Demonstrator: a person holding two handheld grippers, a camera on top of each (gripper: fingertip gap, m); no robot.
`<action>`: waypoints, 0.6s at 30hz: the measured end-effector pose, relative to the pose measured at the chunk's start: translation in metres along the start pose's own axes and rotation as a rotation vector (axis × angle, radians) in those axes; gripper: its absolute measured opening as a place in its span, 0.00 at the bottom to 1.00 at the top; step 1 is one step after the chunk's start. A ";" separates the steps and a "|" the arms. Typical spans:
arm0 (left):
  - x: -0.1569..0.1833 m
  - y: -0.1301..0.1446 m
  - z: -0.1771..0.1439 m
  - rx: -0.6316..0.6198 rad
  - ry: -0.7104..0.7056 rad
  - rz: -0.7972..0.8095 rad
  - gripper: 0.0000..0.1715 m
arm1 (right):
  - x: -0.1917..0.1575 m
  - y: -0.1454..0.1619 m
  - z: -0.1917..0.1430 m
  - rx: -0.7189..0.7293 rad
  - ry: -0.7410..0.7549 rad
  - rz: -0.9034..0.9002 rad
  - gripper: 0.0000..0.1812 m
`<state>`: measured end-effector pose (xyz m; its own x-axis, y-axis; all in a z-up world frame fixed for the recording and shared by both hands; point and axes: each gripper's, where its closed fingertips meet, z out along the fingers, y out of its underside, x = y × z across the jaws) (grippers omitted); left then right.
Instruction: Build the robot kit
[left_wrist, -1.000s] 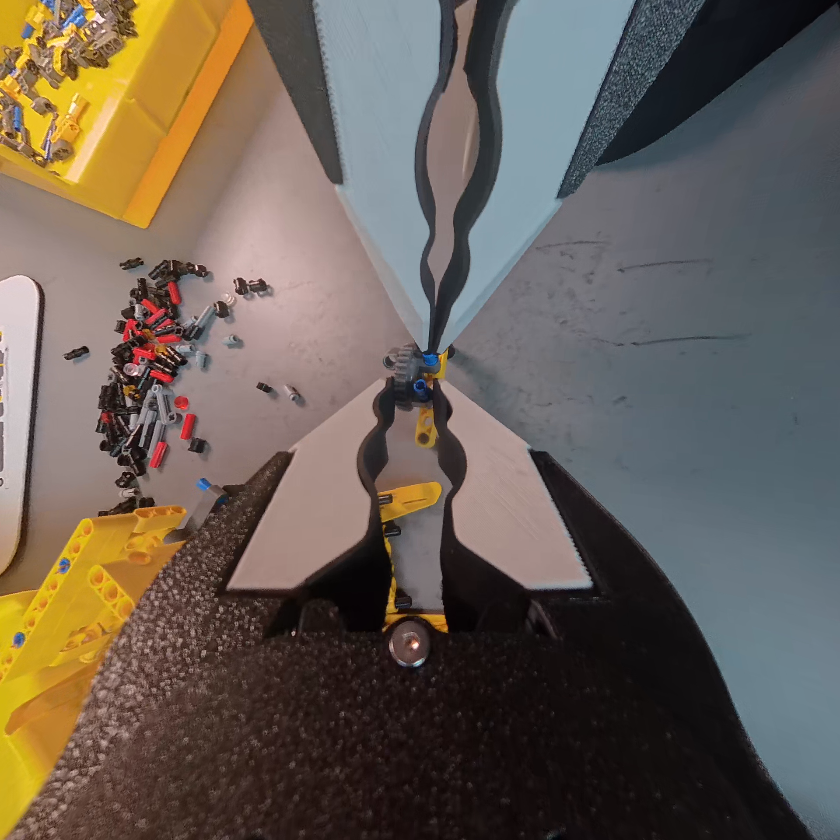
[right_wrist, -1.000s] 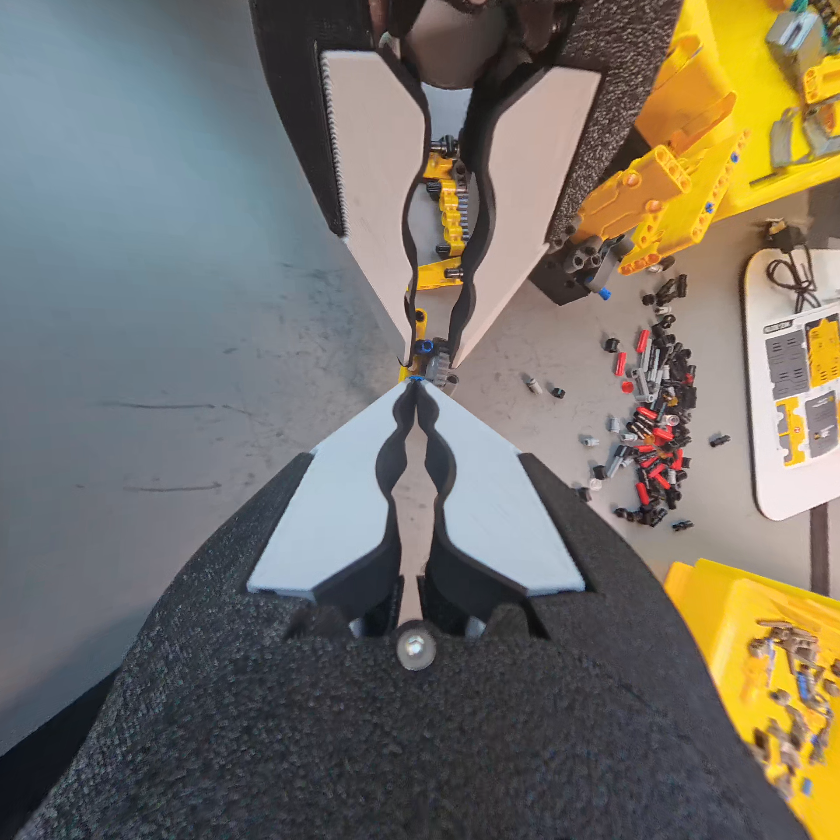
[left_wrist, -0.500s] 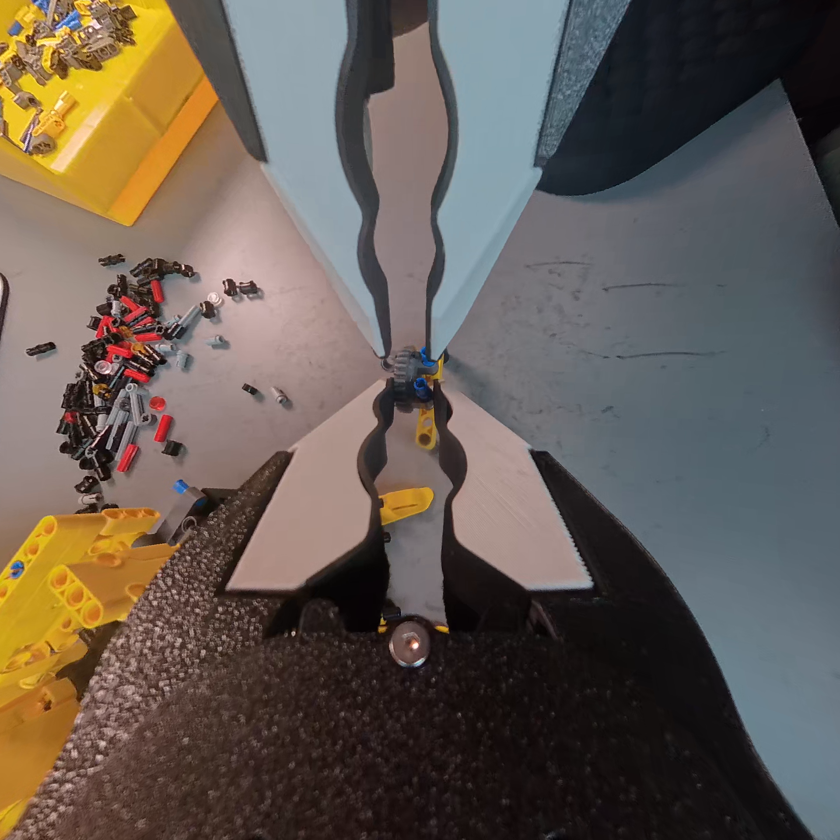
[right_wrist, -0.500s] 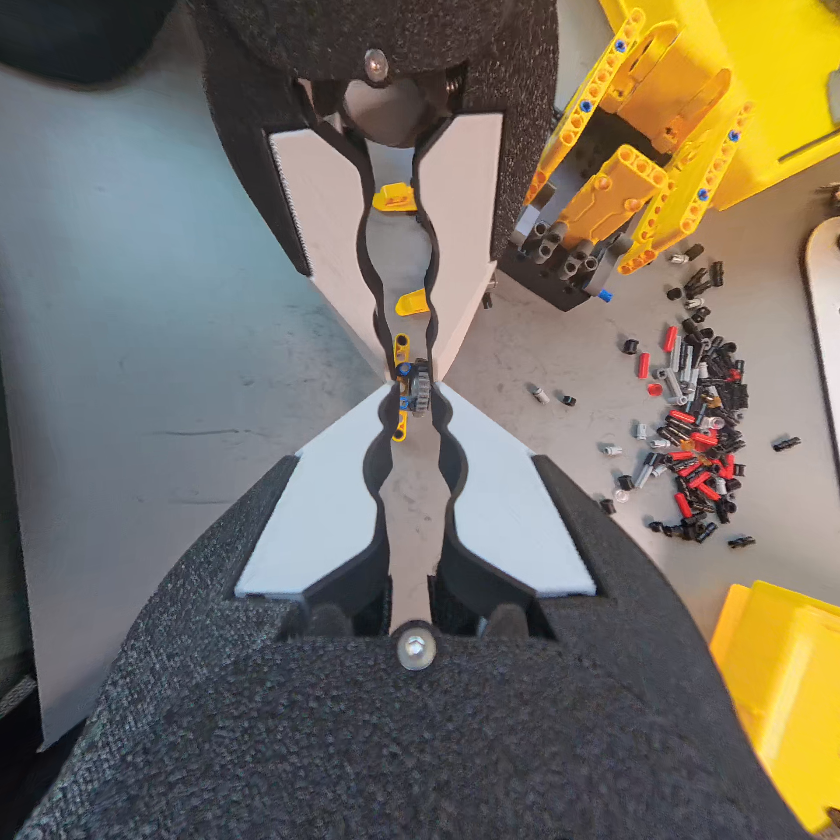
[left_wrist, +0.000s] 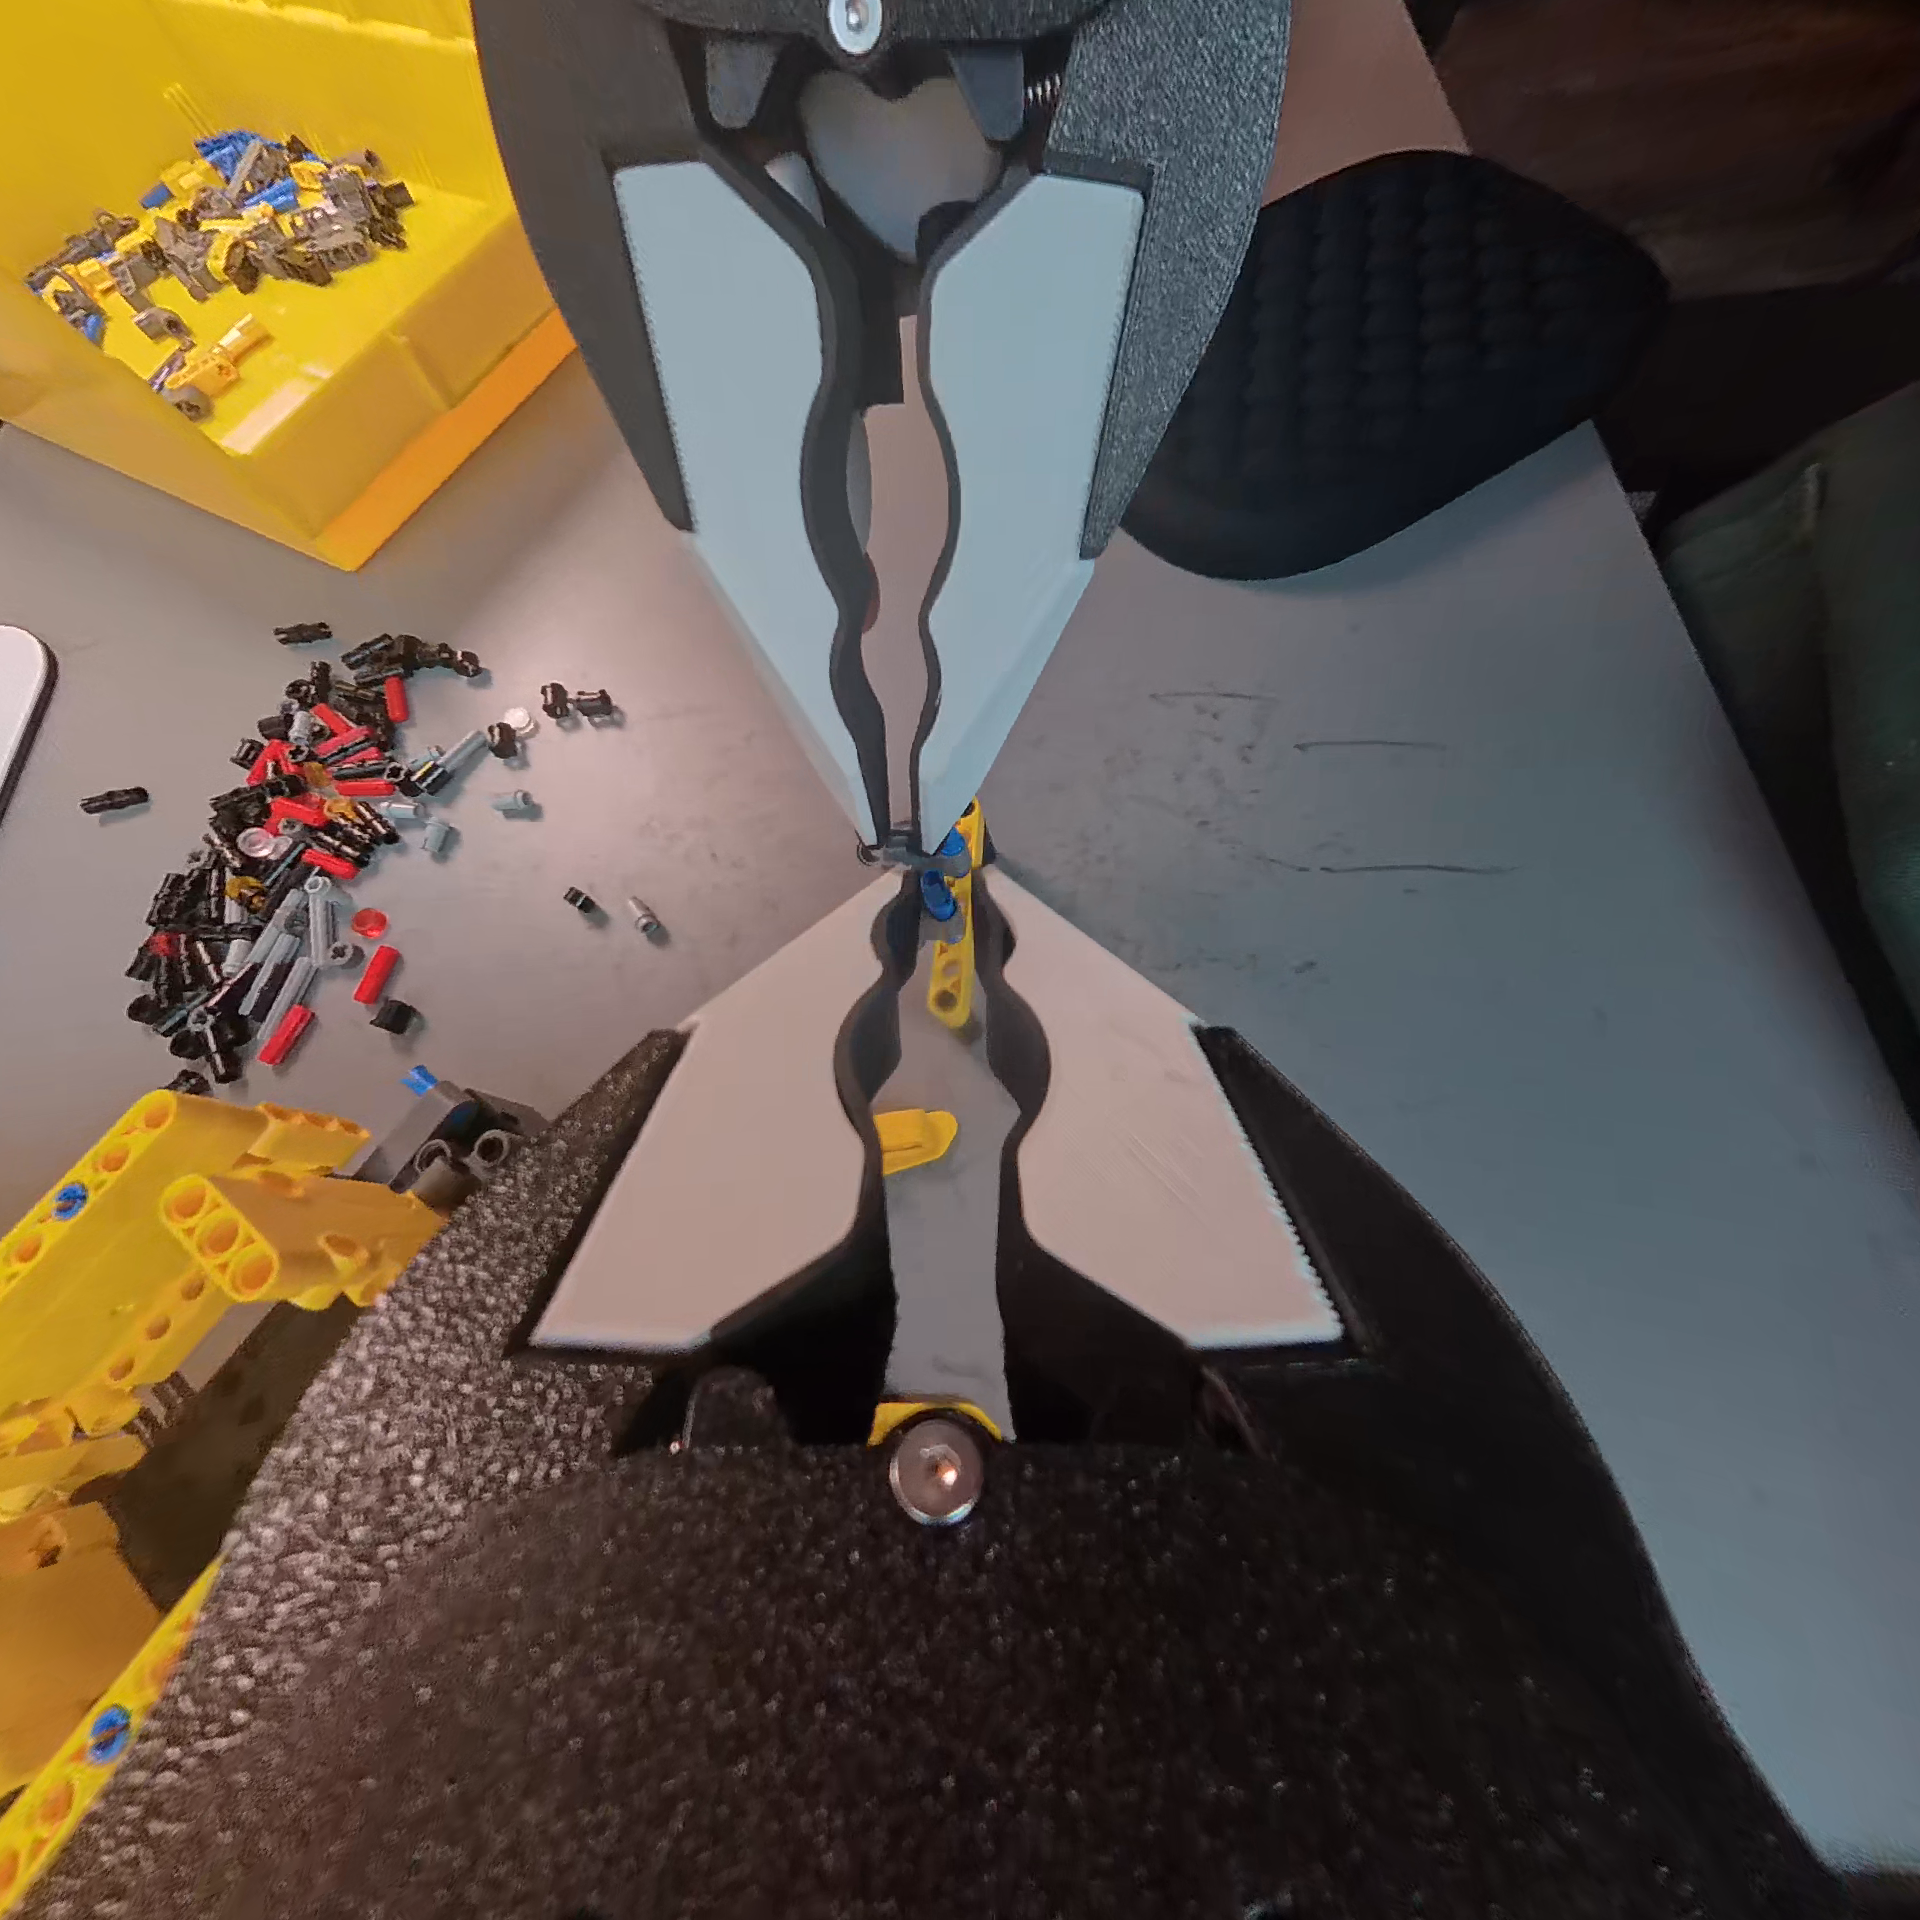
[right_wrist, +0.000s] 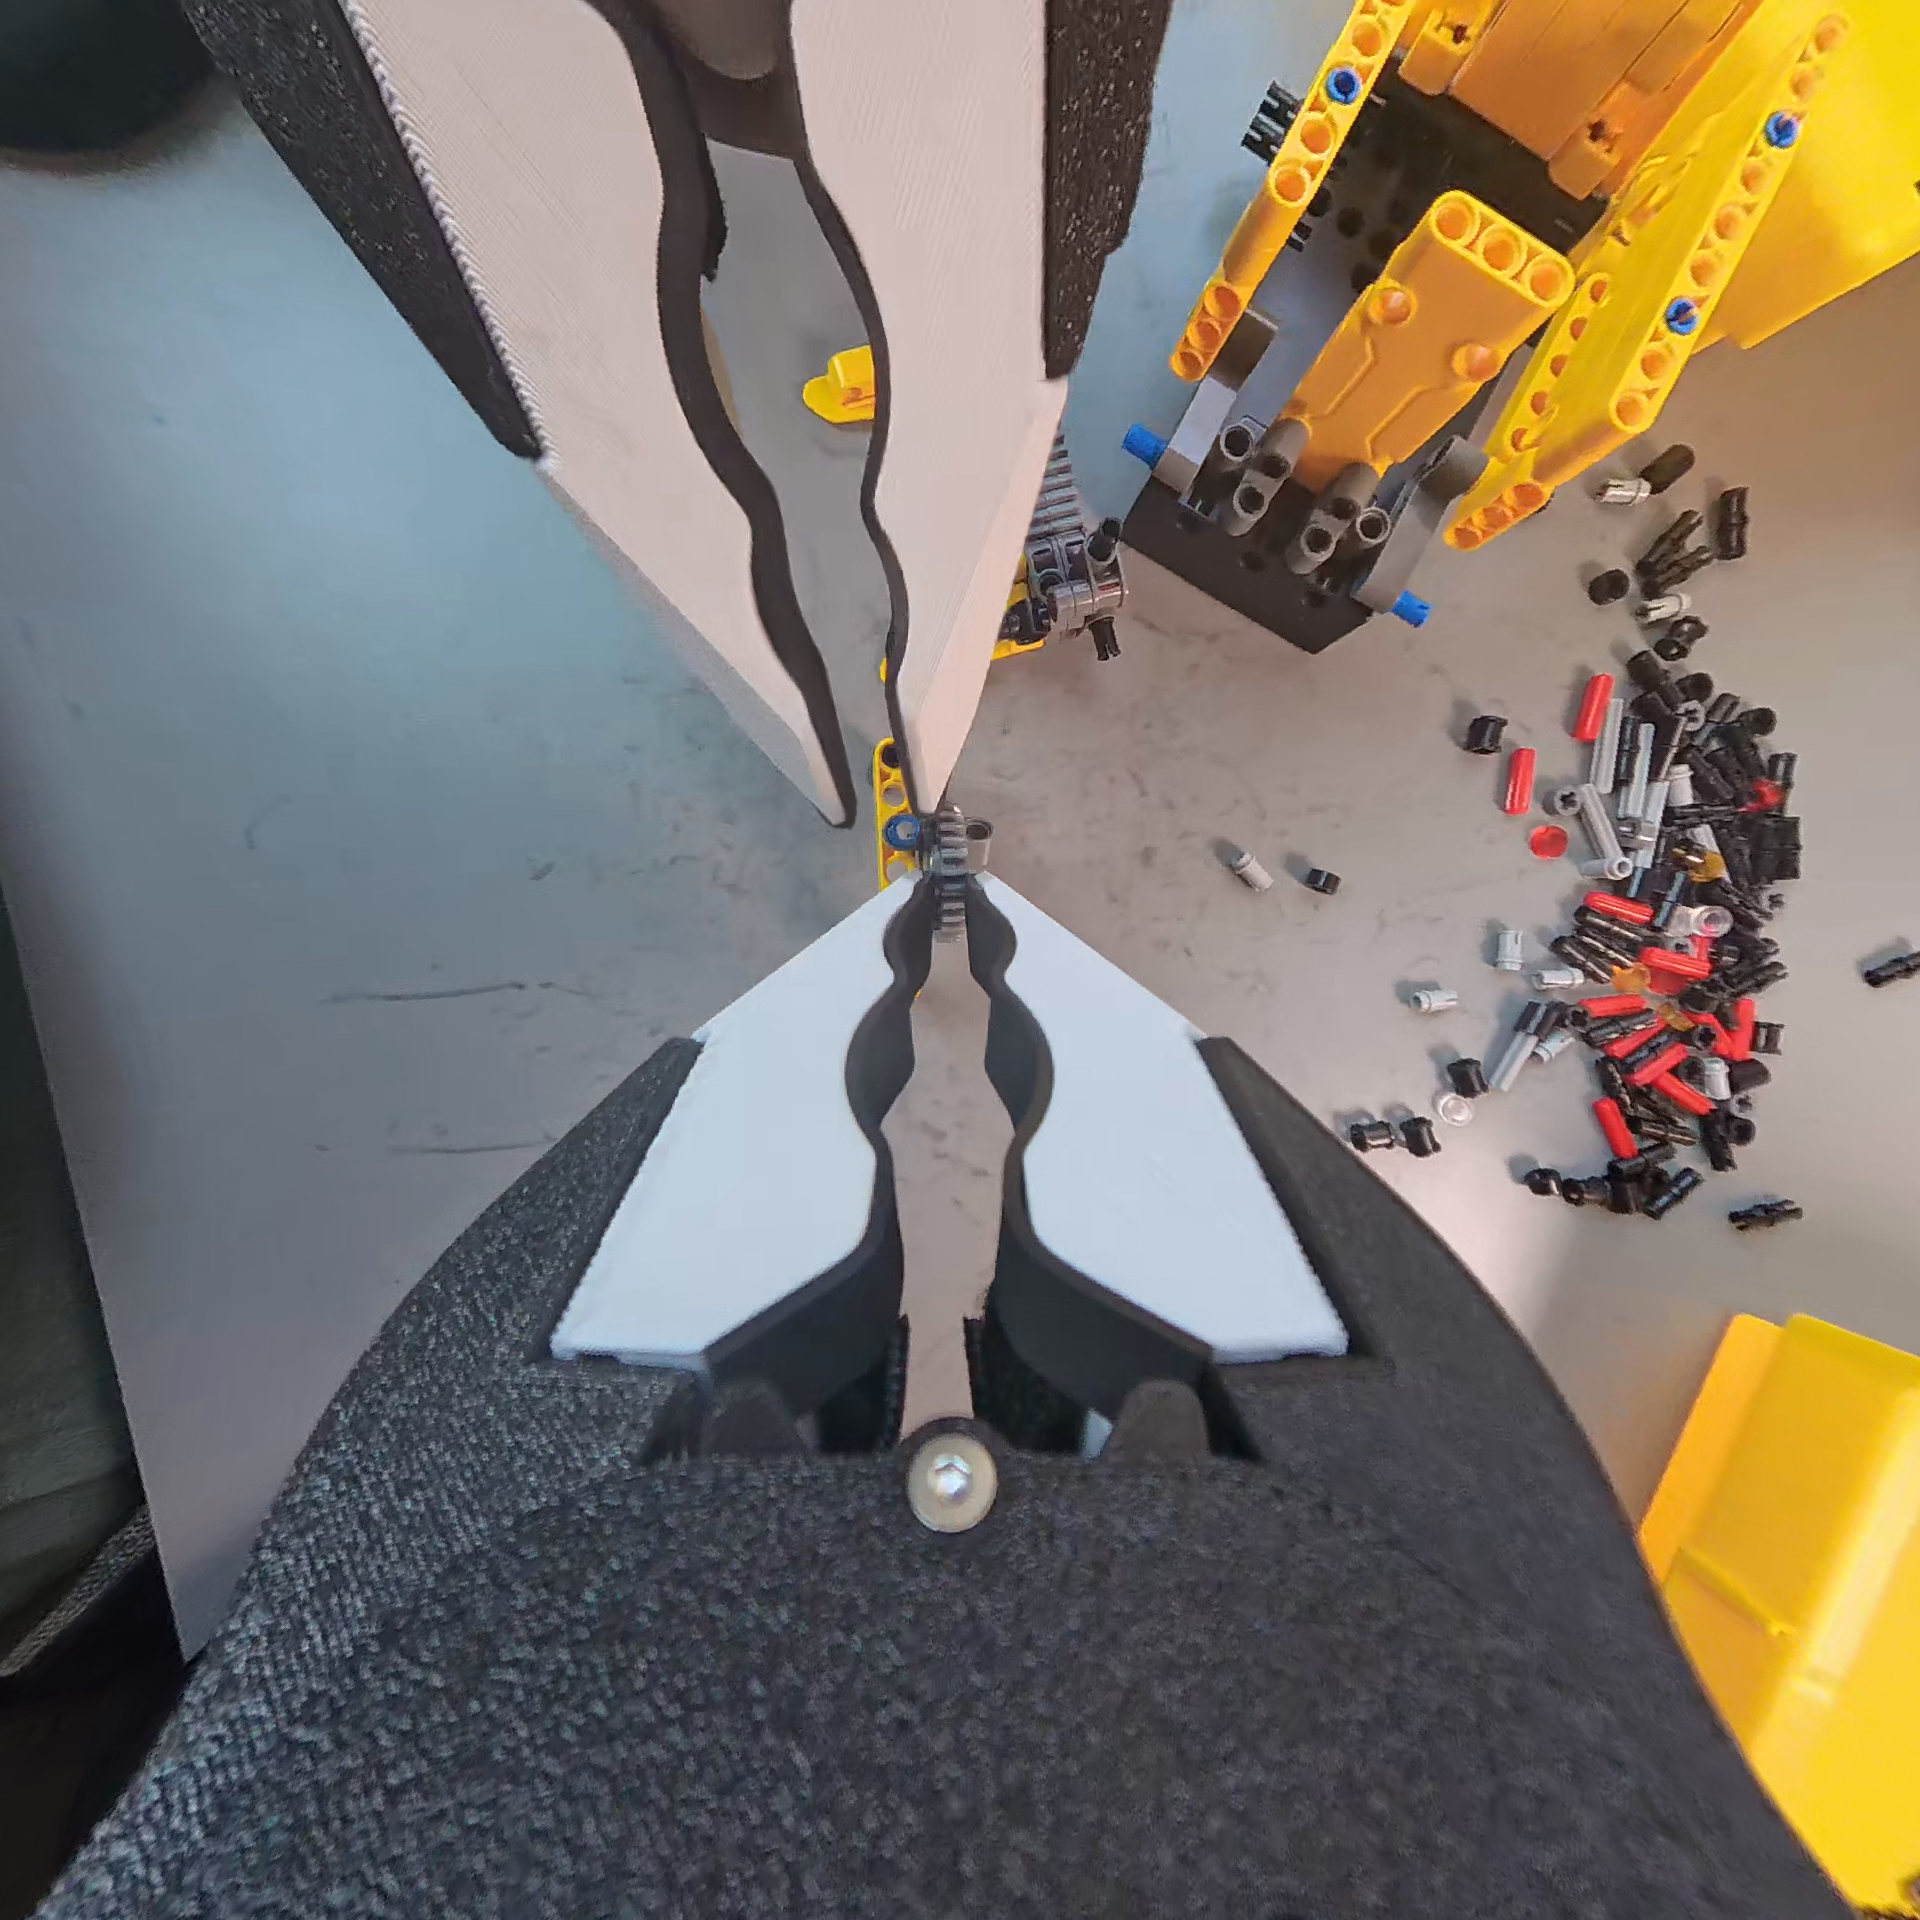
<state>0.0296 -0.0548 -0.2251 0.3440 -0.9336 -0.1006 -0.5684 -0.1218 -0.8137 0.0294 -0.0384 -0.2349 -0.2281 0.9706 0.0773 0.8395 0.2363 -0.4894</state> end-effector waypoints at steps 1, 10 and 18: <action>-0.001 0.003 0.002 -0.018 -0.012 0.007 0.04 | 0.000 0.000 0.000 0.002 0.000 -0.001 0.03; -0.001 0.000 0.007 -0.004 -0.025 0.020 0.02 | -0.002 -0.001 0.000 0.005 0.025 -0.011 0.03; 0.001 0.000 0.007 -0.018 -0.034 0.068 0.00 | -0.002 -0.001 0.000 0.014 0.030 -0.013 0.02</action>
<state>0.0354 -0.0529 -0.2292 0.3288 -0.9280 -0.1751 -0.6047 -0.0644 -0.7938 0.0295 -0.0408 -0.2346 -0.2241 0.9683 0.1100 0.8295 0.2487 -0.5001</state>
